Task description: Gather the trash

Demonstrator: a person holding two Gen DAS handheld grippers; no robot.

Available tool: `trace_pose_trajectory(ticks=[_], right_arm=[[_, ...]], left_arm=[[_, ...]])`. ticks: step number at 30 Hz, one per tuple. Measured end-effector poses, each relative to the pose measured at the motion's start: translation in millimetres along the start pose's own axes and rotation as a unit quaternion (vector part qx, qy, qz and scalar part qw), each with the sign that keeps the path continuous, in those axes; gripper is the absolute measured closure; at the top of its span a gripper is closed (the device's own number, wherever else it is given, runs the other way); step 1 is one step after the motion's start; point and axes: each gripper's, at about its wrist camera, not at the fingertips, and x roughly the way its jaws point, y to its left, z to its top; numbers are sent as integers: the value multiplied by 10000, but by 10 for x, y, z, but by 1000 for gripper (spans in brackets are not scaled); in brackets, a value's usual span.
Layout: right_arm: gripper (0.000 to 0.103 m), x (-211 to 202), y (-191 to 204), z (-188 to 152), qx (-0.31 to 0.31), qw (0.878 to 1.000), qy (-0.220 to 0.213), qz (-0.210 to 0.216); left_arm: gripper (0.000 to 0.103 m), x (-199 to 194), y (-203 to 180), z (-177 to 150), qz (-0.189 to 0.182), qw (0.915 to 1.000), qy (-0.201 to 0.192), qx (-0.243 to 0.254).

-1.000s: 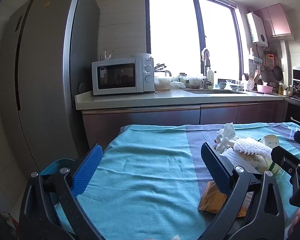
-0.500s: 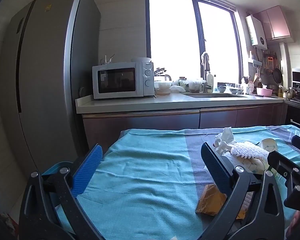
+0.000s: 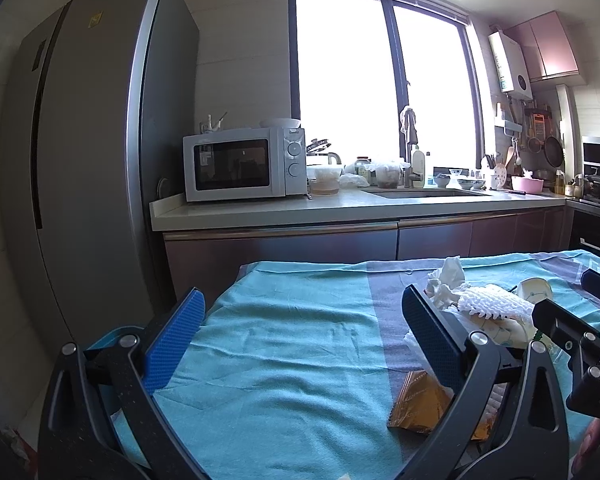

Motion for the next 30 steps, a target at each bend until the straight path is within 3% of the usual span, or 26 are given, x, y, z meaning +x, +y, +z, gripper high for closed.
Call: trace_pose_trajectory(ticks=[30], right_arm=[[7, 12, -24, -10, 48, 10000, 13, 1]], left_arm=[[6, 0, -19, -12, -18, 10000, -36, 1]])
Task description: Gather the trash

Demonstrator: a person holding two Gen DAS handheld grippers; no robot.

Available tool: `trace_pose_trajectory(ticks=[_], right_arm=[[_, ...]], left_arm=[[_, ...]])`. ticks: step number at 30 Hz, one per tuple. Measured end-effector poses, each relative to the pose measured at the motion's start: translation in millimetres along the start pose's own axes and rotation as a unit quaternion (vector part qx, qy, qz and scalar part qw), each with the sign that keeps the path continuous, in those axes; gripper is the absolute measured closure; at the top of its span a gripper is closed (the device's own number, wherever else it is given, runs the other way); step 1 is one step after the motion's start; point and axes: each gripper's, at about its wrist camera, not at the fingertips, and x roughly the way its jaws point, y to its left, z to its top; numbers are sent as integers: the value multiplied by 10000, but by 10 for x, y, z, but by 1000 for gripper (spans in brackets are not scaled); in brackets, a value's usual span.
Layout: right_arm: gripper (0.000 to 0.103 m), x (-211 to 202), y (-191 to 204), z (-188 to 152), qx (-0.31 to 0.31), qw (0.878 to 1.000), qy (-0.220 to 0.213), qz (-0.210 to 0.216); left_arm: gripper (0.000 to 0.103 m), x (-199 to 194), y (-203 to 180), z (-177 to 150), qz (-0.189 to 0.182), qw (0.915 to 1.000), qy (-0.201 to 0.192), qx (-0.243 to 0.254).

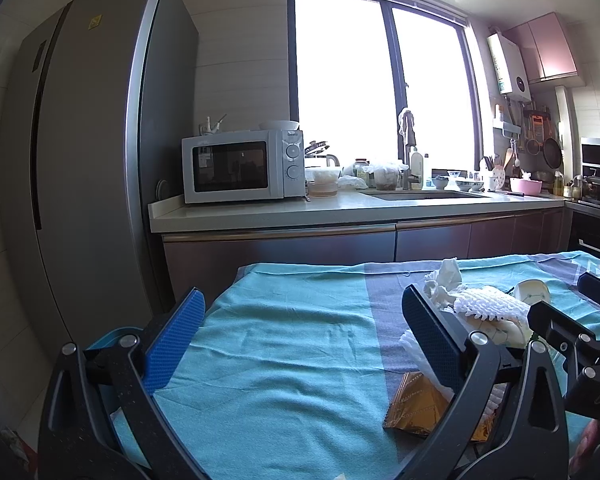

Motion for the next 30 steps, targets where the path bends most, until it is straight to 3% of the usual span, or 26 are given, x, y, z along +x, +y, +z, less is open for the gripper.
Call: trace_pose_trajectory(ticks=[30], right_arm=[[7, 101, -134, -19, 157, 9998, 122, 33]], left_arm=[[6, 75, -84, -45, -89, 9997, 205, 75]])
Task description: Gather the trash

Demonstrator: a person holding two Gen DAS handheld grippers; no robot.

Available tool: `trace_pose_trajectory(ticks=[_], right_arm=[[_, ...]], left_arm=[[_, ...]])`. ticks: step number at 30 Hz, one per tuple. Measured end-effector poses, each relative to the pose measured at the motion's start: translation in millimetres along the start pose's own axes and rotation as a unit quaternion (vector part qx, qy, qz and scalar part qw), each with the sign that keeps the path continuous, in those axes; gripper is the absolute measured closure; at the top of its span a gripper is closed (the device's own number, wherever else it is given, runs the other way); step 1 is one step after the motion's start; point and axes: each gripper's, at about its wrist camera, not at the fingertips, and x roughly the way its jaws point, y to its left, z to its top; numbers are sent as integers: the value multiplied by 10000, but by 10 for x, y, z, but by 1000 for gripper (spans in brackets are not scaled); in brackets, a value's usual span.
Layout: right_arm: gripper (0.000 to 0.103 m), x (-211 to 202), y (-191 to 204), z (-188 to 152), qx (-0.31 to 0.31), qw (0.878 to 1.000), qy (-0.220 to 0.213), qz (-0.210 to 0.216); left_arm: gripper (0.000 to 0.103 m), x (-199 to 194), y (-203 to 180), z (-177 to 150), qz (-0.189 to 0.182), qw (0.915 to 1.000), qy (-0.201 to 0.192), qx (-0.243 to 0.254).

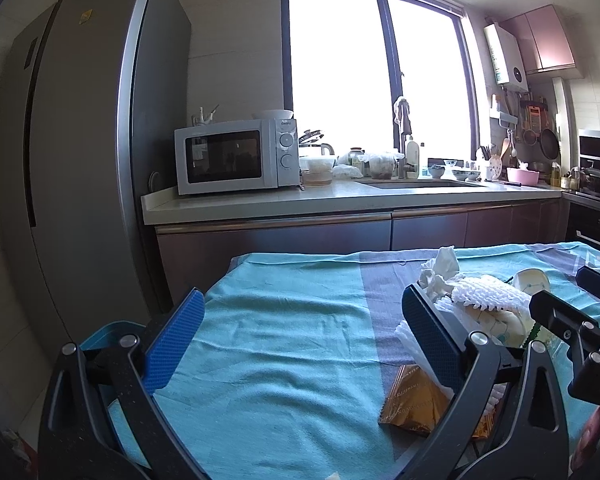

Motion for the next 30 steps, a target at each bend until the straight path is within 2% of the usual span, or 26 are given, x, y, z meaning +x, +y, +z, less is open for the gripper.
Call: trace_pose_trajectory(ticks=[12, 23, 27, 30], right_arm=[[7, 102, -397, -11, 353, 9987, 222, -283], [7, 133, -492, -12, 332, 9984, 293, -346], [7, 204, -580, 0, 423, 9974, 471, -348], [7, 279, -671, -17, 527, 9956, 682, -371]], left_arm=[[6, 252, -114, -93, -159, 9988, 455, 114], [6, 355, -197, -106, -199, 9975, 656, 181], [6, 456, -204, -148, -492, 9942, 944, 161], [6, 552, -227, -198, -861, 9887, 1218, 134]])
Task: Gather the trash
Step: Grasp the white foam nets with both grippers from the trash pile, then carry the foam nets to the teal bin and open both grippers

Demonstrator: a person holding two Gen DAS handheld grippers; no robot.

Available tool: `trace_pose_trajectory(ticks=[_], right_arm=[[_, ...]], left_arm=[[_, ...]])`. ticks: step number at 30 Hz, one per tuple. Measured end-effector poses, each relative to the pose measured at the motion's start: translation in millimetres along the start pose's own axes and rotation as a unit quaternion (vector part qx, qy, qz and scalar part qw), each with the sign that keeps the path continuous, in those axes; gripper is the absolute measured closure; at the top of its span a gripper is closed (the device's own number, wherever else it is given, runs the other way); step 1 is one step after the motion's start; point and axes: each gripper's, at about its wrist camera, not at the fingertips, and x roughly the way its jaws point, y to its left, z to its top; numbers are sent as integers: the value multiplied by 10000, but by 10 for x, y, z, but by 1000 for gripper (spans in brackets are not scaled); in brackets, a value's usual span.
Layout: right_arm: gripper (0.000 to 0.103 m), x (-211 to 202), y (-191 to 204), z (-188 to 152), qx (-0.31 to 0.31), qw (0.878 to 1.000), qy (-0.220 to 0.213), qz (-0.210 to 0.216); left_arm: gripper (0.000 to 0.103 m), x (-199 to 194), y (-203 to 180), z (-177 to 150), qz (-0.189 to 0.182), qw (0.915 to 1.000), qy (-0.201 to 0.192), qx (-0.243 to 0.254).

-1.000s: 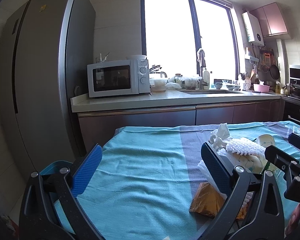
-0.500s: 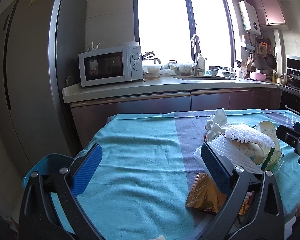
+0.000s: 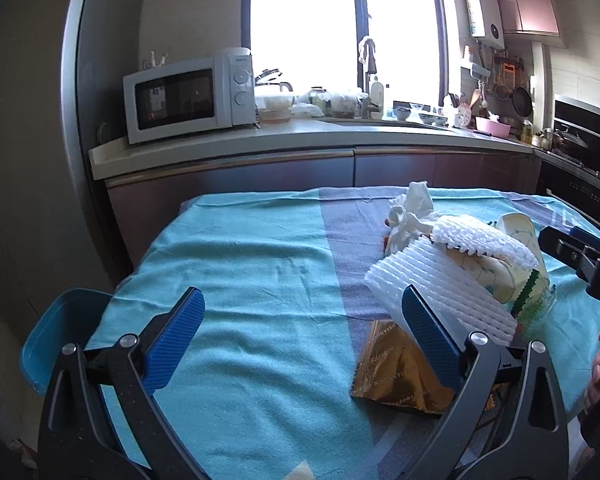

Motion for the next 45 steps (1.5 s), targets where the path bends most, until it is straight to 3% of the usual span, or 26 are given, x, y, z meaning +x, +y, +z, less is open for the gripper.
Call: trace_pose_trajectory(ticks=[5, 8, 15, 18, 20, 21, 23, 25, 34, 39, 45], right_arm=[[8, 73, -66, -27, 80, 9997, 207, 26], [16, 76, -10, -22, 0, 9997, 210, 130], [32, 182, 364, -35, -871, 9949, 385, 336], [47, 266, 488, -61, -1163, 9912, 529, 350], [66, 311, 515, -58, -1215, 9899, 608, 415], [71, 324, 521, -47, -1225, 9894, 635, 445], [87, 335, 526, -19, -1224, 9892, 647, 491], [93, 326, 538, 22, -1238, 9890, 627, 518], [98, 97, 695, 320, -1185, 9892, 204, 843], [98, 0, 991, 422, -1283, 9819, 97, 1388], [98, 101, 1612, 416, -1461, 9599, 264, 2380]], left_arm=[[6, 180, -55, -48, -651, 9972, 363, -16], [11, 280, -71, -49, -1044, 9928, 570, -162], [40, 459, -182, 25, -1713, 9811, 849, -298], [65, 569, -219, 46, -1950, 9743, 1061, -388], [73, 621, -242, 48, -2010, 9721, 1127, -431], [78, 632, -242, 51, -2030, 9715, 1131, -461], [82, 646, -250, 62, -2082, 9705, 1106, -500], [87, 624, -232, 86, -2159, 9688, 1076, -560], [90, 268, 153, 271, -2544, 9592, 707, -1014], [90, -24, 545, 338, -2457, 9601, 361, -1282], [90, -392, 1149, 343, -1643, 9748, -2, -1507]])
